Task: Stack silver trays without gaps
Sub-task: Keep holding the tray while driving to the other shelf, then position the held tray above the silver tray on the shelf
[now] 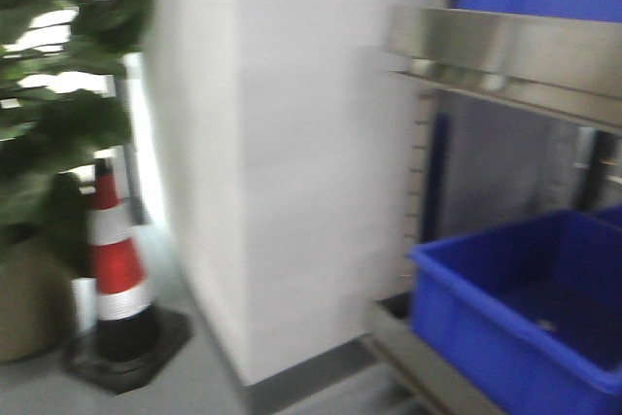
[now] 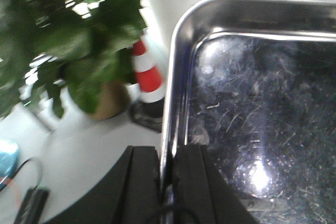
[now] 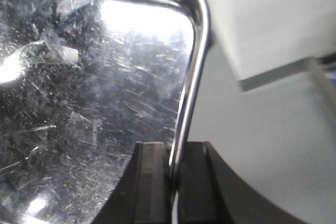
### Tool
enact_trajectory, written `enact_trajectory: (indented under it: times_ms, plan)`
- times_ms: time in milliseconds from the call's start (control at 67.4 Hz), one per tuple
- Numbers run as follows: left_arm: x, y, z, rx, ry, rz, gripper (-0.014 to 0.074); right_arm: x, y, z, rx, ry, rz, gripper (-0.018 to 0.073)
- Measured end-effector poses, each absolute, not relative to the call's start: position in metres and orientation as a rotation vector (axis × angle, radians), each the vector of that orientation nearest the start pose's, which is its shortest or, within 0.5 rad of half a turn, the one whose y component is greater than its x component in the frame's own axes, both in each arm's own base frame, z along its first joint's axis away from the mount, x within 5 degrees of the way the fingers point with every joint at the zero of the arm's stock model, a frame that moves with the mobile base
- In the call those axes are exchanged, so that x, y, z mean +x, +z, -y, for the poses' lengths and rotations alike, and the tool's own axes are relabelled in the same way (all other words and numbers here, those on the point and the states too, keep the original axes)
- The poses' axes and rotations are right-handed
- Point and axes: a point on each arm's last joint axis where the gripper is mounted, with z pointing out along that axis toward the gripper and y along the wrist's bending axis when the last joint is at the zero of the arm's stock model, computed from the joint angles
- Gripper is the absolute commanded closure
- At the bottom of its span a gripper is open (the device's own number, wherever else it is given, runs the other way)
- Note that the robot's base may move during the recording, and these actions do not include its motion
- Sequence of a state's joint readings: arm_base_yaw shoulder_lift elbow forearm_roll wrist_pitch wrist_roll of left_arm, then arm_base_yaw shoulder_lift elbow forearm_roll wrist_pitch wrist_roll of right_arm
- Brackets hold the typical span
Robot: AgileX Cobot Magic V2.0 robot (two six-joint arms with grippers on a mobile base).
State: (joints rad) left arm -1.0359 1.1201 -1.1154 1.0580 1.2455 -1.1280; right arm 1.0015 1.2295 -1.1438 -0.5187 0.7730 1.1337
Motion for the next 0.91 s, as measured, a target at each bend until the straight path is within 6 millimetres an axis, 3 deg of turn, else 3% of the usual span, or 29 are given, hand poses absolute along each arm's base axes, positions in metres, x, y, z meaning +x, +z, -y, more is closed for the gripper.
enact_trajectory:
  times_ms: [905]
  plan:
    - [0.1647, 0.396, 0.1328, 0.084, 0.161, -2.017, 0.0613, 0.1644, 0.3647, -0.1944, -0.074, 0.47, -2.331, 0.0582]
